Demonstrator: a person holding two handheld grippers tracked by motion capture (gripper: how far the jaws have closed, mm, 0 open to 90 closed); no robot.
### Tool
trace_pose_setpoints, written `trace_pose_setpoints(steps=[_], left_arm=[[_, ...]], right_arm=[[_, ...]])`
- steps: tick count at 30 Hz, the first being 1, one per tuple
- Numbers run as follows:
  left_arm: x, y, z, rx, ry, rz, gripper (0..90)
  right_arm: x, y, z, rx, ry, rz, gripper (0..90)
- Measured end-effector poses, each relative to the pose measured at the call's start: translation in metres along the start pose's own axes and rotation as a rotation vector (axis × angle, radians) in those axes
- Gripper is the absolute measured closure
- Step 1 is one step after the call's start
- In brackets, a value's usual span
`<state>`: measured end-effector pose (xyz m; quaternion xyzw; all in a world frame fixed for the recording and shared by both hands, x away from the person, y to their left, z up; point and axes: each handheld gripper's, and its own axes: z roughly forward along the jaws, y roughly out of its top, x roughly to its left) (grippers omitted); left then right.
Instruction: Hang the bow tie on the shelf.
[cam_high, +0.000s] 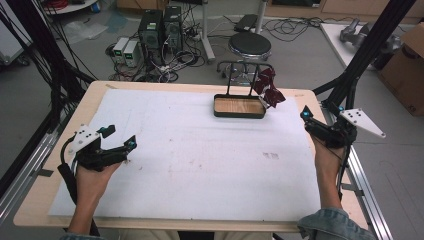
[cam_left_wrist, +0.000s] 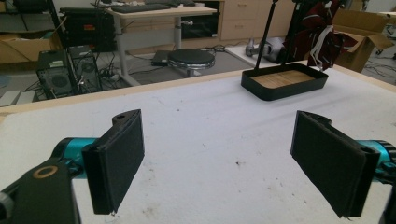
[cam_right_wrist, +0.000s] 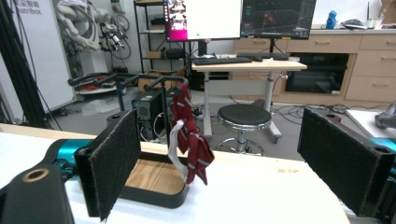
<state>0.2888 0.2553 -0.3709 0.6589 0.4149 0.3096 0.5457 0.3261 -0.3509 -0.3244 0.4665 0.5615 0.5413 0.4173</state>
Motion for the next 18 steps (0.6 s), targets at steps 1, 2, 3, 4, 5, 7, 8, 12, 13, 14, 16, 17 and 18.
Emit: trace_pose_setpoints(steps=[1, 2, 3, 4, 5, 7, 8, 12, 13, 14, 16, 17, 18], left_arm=[[0.000, 0.000, 0.000, 0.000, -0.001, 0.001, 17.8], [0.001, 0.000, 0.000, 0.002, 0.000, 0.004, 17.8], [0.001, 0.000, 0.000, 0.000, 0.000, 0.004, 17.8], [0.001, 0.000, 0.000, 0.001, 0.001, 0.003, 17.8], [0.001, 0.000, 0.000, 0.001, 0.001, 0.003, 17.8], [0.001, 0.000, 0.000, 0.002, 0.002, 0.005, 17.8], [0.001, 0.000, 0.000, 0.002, 0.001, 0.003, 17.8], [0.001, 0.000, 0.000, 0.001, 0.001, 0.004, 17.8], [0.000, 0.000, 0.000, 0.001, 0.001, 0.004, 17.8], [0.000, 0.000, 0.000, 0.001, 0.002, 0.005, 17.8], [0.001, 0.000, 0.000, 0.001, 0.003, 0.008, 17.8], [0.001, 0.000, -0.001, 0.001, 0.003, 0.004, 17.8], [0.001, 0.000, 0.000, 0.001, 0.003, 0.004, 17.8]], right_arm=[[0.001, -0.003, -0.002, 0.001, 0.005, 0.003, 12.3], [0.002, -0.006, -0.004, -0.002, 0.007, 0.014, 12.3], [0.003, -0.010, -0.006, -0.006, 0.014, 0.025, 12.3], [0.004, -0.014, -0.009, 0.002, 0.018, 0.034, 12.2], [0.005, -0.018, -0.011, -0.002, 0.020, 0.037, 12.1], [0.008, -0.026, -0.014, -0.007, 0.028, 0.048, 12.1], [0.009, -0.030, -0.015, 0.002, 0.029, 0.053, 12.2], [0.016, -0.048, -0.020, 0.022, 0.046, 0.053, 12.2], [0.019, -0.053, -0.022, 0.029, 0.045, 0.054, 12.1], [0.020, -0.057, -0.023, 0.028, 0.050, 0.055, 12.2], [0.023, -0.064, -0.025, 0.033, 0.055, 0.061, 12.1], [0.024, -0.067, -0.027, 0.034, 0.058, 0.058, 12.2], [0.026, -0.071, -0.029, 0.036, 0.062, 0.057, 12.2]])
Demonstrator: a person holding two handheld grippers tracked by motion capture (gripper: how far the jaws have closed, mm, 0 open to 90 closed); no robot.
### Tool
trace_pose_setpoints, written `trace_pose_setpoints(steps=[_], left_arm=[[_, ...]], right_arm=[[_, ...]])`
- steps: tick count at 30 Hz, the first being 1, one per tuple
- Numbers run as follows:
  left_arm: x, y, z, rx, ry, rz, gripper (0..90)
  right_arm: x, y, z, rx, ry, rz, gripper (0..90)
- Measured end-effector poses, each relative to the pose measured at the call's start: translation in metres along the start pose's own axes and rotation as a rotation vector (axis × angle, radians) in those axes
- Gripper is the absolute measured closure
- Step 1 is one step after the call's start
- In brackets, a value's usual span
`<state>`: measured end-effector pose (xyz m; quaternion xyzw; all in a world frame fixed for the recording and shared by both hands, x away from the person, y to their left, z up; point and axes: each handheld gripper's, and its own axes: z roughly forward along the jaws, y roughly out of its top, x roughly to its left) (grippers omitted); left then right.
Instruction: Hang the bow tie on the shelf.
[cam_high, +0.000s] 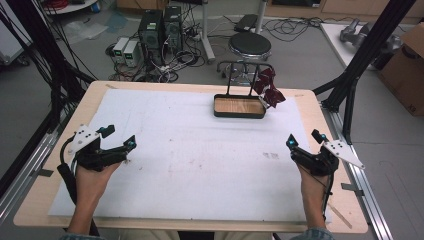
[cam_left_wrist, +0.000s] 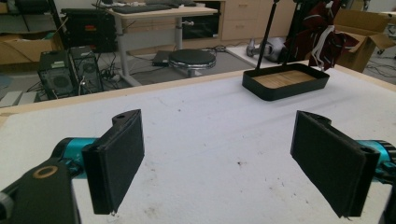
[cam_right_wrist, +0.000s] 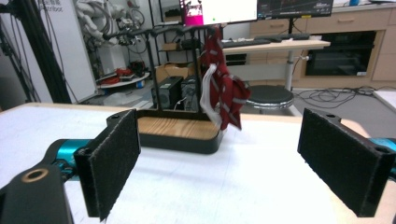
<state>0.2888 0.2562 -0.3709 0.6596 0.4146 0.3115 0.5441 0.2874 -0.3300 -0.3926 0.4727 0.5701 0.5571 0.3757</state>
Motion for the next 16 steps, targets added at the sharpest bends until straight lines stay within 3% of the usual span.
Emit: trace_pose_setpoints(steps=[8, 16], left_arm=[[0.001, -0.001, 0.000, 0.002, 0.002, 0.000, 17.8], [0.001, 0.000, 0.000, 0.003, 0.004, 0.001, 17.8]], right_arm=[[0.008, -0.023, -0.006, 0.041, 0.031, 0.001, 12.2], [0.009, -0.023, -0.008, 0.038, 0.034, -0.002, 12.2]])
